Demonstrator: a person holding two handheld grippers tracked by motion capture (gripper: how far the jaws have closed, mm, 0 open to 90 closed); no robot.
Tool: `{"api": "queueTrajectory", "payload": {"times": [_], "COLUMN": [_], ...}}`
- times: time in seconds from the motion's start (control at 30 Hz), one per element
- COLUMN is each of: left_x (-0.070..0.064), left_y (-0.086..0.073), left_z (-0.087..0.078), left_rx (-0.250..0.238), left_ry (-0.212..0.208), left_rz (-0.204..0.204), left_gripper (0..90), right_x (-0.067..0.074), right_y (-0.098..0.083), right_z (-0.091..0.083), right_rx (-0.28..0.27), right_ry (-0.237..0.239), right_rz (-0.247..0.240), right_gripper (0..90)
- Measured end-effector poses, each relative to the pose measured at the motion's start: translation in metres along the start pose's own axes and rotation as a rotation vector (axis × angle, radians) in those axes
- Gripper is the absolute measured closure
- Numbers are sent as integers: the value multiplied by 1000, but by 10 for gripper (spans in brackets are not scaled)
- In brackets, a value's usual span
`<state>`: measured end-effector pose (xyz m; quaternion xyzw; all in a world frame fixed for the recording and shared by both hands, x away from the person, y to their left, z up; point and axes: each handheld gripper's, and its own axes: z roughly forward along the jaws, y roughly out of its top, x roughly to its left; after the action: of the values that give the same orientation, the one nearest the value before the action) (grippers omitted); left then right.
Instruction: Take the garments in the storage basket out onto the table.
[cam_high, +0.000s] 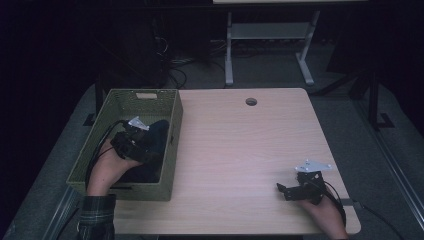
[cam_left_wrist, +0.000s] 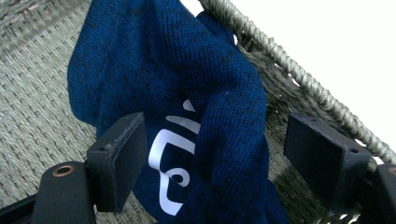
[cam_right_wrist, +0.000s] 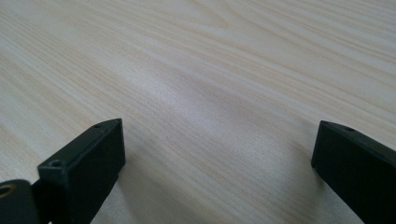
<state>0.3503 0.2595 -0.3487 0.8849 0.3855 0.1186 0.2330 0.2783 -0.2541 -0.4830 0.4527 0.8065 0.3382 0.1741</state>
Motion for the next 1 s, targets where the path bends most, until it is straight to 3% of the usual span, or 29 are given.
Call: {"api": "queueTrajectory", "payload": {"times": [0.37,0.8,0.97,1.0], "left_x": [-3,0,1,1], "left_y": [1,-1,-2,-2], "left_z": [18,28,31,32], "left_rx": [47,77,97,98], "left_ry": [-18,-5,-8,-8], "left_rz": [15,19,27,29], "left_gripper": [209,235,268,313], "right_x": [0,0,0,0], "right_y": [0,0,0,0], "right_z": [0,0,0,0], "right_rx": [0,0,0,0], "right_ry": [0,0,0,0], "right_rz": [0,-1,0,0], "right_gripper": [24,24,24,24]}}
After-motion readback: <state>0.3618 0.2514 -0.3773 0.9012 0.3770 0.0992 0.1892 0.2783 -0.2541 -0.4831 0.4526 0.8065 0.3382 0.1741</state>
